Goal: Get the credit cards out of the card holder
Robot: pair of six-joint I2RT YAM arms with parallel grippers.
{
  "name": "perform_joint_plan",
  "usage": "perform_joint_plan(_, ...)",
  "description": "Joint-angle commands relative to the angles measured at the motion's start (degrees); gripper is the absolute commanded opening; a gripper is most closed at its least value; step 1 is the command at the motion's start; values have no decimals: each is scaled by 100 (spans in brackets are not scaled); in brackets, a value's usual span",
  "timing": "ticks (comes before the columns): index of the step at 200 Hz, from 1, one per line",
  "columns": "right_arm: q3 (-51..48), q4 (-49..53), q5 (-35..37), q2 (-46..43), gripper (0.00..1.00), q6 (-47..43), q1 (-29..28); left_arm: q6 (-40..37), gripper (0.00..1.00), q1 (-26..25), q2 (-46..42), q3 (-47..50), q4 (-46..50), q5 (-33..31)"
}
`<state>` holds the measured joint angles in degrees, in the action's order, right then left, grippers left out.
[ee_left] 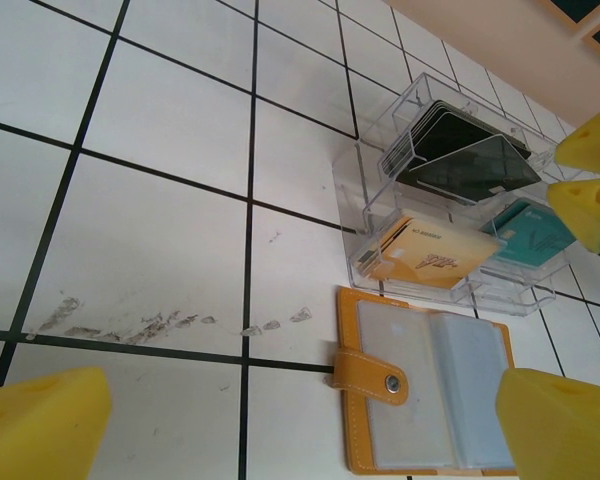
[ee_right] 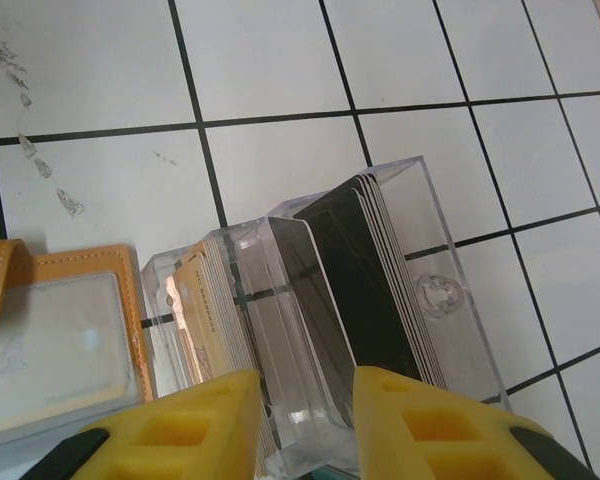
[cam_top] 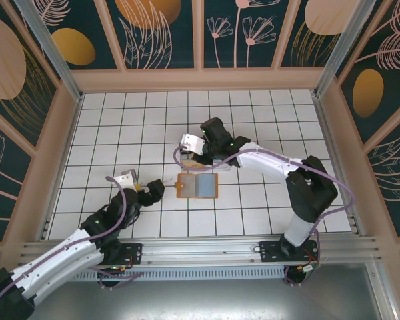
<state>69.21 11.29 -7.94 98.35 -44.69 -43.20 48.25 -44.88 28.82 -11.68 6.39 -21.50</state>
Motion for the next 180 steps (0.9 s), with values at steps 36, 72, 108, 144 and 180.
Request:
perform_joint_plan(36,225,-214,-164,144,32,-179,27,12,99,16,63,-159,-136,-8)
perform_joint_plan(72,255,-320,-56,214,32,-287,22,-6,99,15,79,-126,-182,-8)
perform_joint_plan(108,304,-370,96,355,31,-628,-12,-15,99,15,84,-115,-191,-7)
perform_joint_plan(144,310,-488,211,412,29,-844,-38,-20,99,16,54,-90,-200,2)
perform_joint_plan(180,400,-416,352,544,25,-987,-74,-34,99,15,28,-77,-185,-3)
